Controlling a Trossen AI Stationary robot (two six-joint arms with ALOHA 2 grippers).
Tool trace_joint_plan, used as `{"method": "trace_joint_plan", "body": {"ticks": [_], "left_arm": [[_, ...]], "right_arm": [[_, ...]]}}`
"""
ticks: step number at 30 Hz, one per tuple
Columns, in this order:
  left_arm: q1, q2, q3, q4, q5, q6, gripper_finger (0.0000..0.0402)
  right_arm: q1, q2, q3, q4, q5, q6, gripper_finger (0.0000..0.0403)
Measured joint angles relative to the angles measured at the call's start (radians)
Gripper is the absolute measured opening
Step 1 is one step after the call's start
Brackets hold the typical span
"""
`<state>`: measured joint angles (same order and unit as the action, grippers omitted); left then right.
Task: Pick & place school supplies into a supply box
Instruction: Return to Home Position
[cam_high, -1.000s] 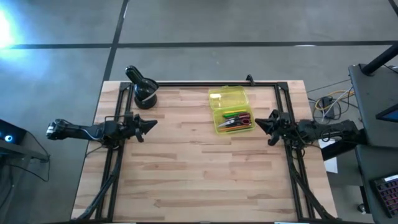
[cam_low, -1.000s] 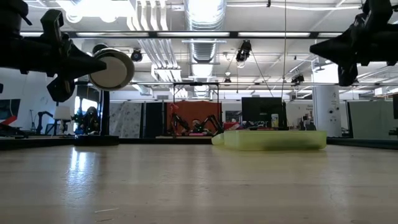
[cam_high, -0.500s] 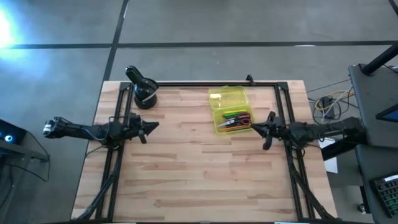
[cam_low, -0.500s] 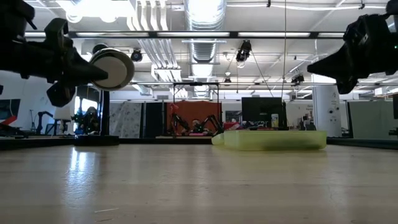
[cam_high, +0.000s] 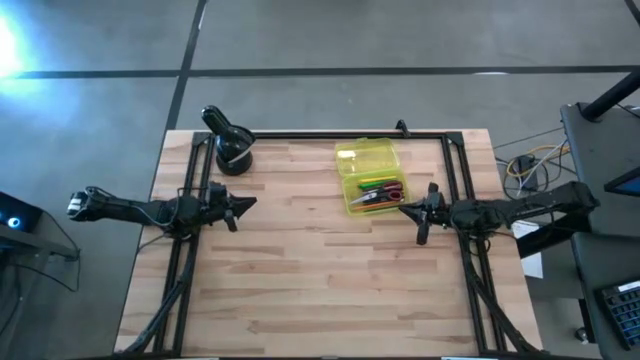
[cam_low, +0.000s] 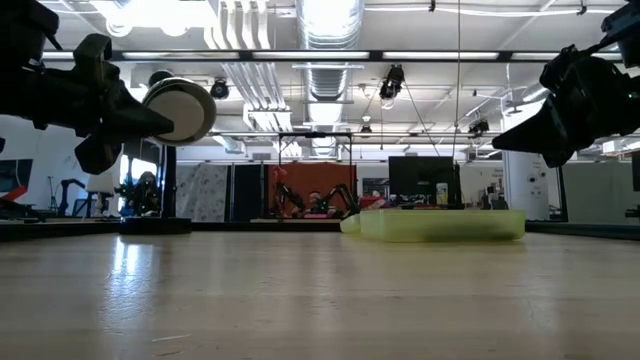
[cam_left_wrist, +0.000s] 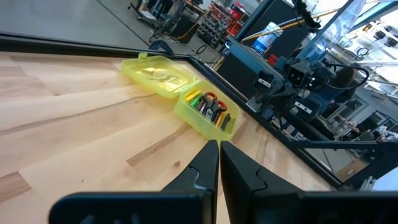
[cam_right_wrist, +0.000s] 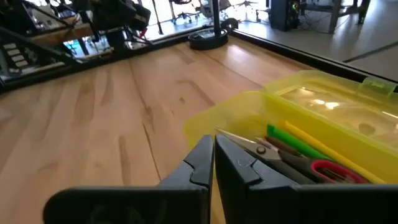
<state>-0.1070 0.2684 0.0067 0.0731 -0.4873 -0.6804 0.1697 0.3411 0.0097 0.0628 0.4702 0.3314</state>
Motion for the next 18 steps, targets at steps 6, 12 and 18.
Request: {"method": "trace_joint_plan", "body": {"ticks": [6, 12, 18], "left_arm": [[0.000, 0.000, 0.000, 0.005, 0.000, 0.000, 0.0000], [0.000, 0.000, 0.000, 0.014, 0.000, 0.000, 0.0000], [0.000, 0.000, 0.000, 0.016, 0.000, 0.000, 0.0000]], "right_arm": [[0.000, 0.002, 0.000, 0.000, 0.000, -0.007, 0.0008], [0.000, 0.002, 0.000, 0.000, 0.000, -0.010, 0.0008], [0.000, 0.002, 0.000, 0.000, 0.001, -0.010, 0.0008]]}}
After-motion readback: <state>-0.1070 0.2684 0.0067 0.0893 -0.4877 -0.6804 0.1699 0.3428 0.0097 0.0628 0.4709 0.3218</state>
